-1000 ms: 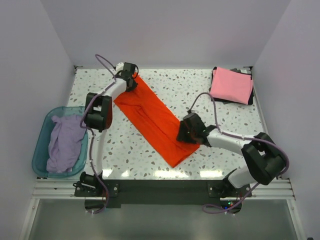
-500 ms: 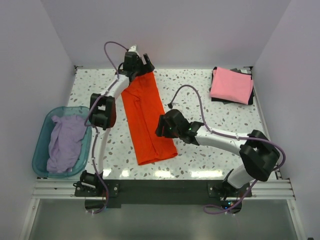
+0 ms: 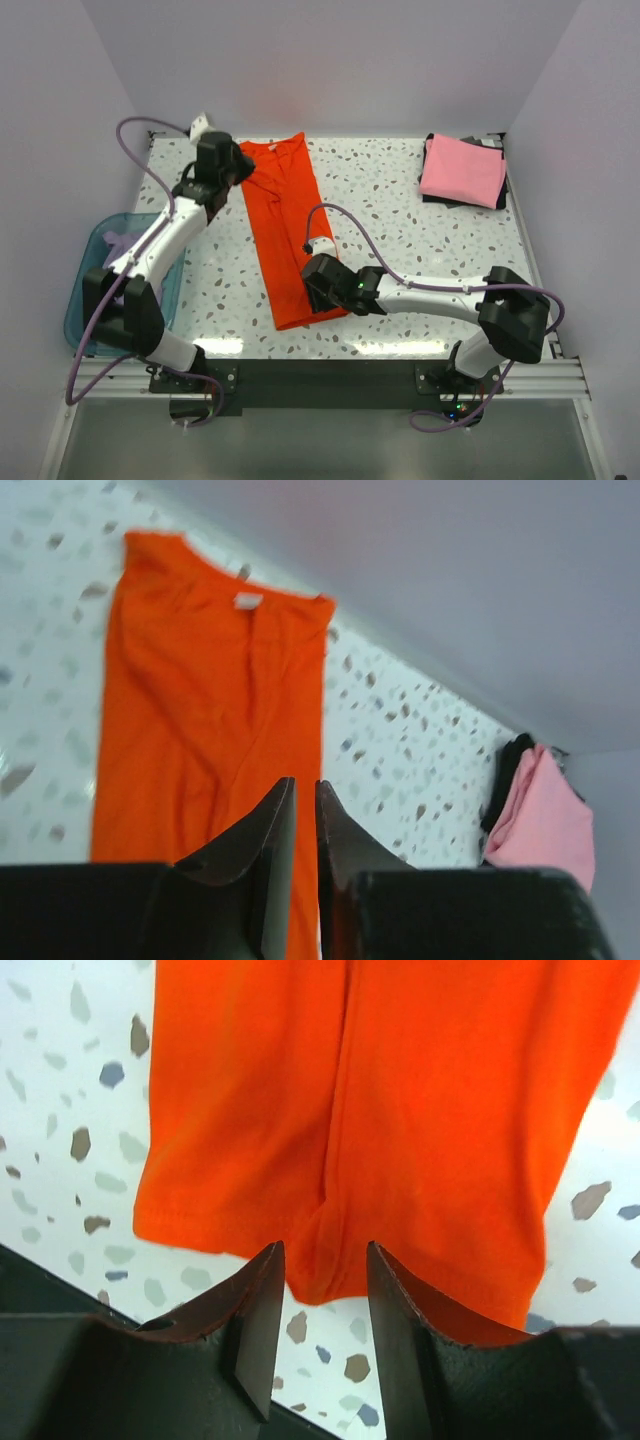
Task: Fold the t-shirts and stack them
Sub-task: Fold the tshirt
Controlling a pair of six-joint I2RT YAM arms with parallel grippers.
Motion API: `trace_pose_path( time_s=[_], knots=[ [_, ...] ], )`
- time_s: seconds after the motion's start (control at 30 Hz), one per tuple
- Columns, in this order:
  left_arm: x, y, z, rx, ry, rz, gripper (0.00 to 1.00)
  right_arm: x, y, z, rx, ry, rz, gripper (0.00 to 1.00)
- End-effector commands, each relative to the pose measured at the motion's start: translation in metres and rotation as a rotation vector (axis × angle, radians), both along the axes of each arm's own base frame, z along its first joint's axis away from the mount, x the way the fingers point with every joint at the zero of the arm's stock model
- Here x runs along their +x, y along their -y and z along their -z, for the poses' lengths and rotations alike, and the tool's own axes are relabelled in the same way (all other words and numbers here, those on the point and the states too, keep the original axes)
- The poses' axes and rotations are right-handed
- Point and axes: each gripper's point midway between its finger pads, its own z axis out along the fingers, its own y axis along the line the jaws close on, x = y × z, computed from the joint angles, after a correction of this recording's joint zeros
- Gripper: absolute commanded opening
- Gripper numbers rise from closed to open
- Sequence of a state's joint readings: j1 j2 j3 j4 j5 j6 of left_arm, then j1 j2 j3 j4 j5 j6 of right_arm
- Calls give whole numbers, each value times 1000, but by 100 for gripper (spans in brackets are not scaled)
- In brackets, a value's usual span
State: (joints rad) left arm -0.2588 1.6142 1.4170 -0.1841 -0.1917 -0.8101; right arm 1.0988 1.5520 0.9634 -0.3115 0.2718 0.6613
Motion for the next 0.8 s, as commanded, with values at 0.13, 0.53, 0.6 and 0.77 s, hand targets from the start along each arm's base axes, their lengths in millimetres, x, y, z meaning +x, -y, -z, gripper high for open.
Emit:
trace_pose_path(
  time_s=[0.13, 0.53, 0.6, 0.77],
  knots=[
    [-130, -31, 132, -20, -269, -142, 9, -15, -10, 9, -80, 52, 10, 33],
    [-210, -34, 187, -9, -383, -59, 19, -42, -35, 36, -140, 53, -43, 26],
    [-219, -32, 194, -4, -401, -35, 28, -41, -30, 30, -139, 66, -33, 36],
    [-239, -22, 210, 2, -465, 34, 43, -33, -14, -17, -101, 136, -1, 54]
  ],
)
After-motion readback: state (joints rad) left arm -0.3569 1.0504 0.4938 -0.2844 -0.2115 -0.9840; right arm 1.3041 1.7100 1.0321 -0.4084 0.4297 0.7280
